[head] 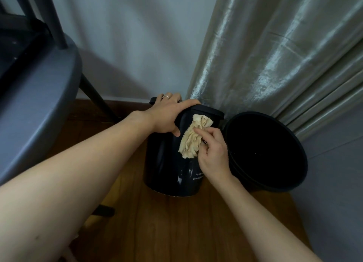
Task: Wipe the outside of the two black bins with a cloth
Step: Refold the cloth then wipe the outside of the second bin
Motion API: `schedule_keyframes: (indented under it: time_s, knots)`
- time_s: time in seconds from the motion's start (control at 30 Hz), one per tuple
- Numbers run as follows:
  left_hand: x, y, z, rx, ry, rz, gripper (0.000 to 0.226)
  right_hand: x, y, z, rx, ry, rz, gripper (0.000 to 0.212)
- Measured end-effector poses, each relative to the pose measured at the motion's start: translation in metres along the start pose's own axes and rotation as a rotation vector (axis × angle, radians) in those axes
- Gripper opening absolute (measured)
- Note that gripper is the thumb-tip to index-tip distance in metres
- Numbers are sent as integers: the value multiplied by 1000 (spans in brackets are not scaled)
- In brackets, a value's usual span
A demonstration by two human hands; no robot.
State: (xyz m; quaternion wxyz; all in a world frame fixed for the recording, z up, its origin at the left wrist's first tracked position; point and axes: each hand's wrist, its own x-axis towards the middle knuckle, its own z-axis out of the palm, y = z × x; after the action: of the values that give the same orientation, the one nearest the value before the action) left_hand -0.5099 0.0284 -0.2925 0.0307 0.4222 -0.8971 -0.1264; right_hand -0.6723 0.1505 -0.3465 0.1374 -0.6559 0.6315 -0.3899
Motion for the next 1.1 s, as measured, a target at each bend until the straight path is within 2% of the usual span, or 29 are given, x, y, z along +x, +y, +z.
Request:
schedule_keyframes:
  time_s: [0.1, 0.2, 0.37, 0.63, 0.7, 0.87, 1.0, 1.1]
  knots:
    - [0, 0, 1, 2, 1, 1, 108, 7, 10, -8, -108, -63, -173, 50]
    - [0, 1, 0, -4, -2, 10, 106, 13, 17, -14, -232, -83, -240, 43]
    - [1, 1, 2, -3, 2, 23, 101, 15, 11, -14, -332, -27, -231, 30]
    - [2, 4, 1, 10, -2, 33, 102, 15, 9, -1, -507, 110, -99, 39]
    - [2, 2, 2, -8, 13, 45, 96, 15, 9, 6, -497, 144, -64, 41]
    - [2, 0, 3, -9, 20, 46, 92, 9, 12, 20, -267, 196, -128, 22]
    - [2, -1, 4, -12, 17, 43, 92, -1, 11, 30, -230, 218, -10, 33]
    - [2, -2, 3, -18, 21, 42, 89, -10, 10, 36, -260, 139, -3, 42]
